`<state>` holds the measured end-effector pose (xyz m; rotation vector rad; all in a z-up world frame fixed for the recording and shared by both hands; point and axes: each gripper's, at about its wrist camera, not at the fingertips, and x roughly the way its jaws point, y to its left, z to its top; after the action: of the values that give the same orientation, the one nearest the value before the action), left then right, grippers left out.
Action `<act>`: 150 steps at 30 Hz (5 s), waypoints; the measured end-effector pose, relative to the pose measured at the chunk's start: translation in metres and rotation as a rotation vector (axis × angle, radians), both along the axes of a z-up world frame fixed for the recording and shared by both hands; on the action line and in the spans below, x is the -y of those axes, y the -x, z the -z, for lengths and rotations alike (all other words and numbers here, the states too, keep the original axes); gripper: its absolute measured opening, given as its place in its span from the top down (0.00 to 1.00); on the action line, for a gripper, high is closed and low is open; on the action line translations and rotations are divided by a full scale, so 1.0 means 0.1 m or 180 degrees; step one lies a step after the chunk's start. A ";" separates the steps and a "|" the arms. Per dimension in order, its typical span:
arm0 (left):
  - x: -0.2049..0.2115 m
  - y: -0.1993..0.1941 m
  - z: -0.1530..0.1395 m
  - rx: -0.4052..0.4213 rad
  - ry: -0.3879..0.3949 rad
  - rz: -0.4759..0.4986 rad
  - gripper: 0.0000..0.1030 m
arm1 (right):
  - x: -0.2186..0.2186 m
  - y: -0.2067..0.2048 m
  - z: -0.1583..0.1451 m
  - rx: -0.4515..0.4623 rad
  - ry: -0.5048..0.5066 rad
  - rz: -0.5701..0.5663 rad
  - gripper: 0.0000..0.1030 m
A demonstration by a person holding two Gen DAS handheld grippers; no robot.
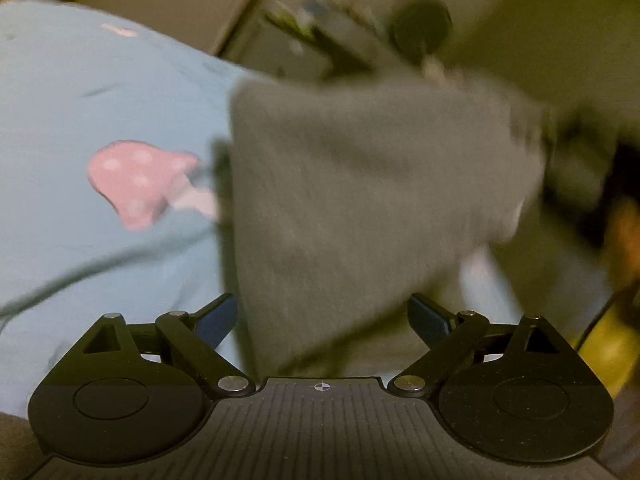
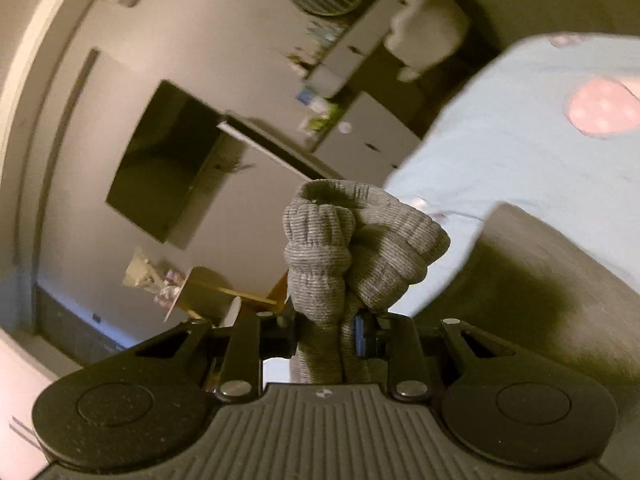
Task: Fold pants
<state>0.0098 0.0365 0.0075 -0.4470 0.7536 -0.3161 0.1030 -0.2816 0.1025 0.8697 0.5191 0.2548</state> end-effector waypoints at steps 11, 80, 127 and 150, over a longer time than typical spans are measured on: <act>-0.34 -0.09 0.22 -0.0522 0.0237 -0.1175 0.09 | 0.00 0.30 -0.24 0.0205 0.0283 -0.0121 0.76; 0.20 -0.39 0.17 -0.0616 -0.0340 -0.0400 0.00 | 0.98 0.47 0.96 -0.1267 0.0261 0.0264 0.38; 0.09 -1.91 0.44 -0.1137 0.0592 0.0490 0.00 | 0.87 -1.00 1.26 -0.1252 0.0756 -0.1067 0.29; 0.02 -2.03 0.19 -0.0810 0.0908 0.0420 0.32 | 0.27 -0.78 0.39 -0.0570 0.1468 -0.1406 0.47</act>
<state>0.2123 0.0347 -0.0111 -0.7175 0.9938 -0.4997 0.1809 -0.3083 0.0630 0.3214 0.8969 0.4407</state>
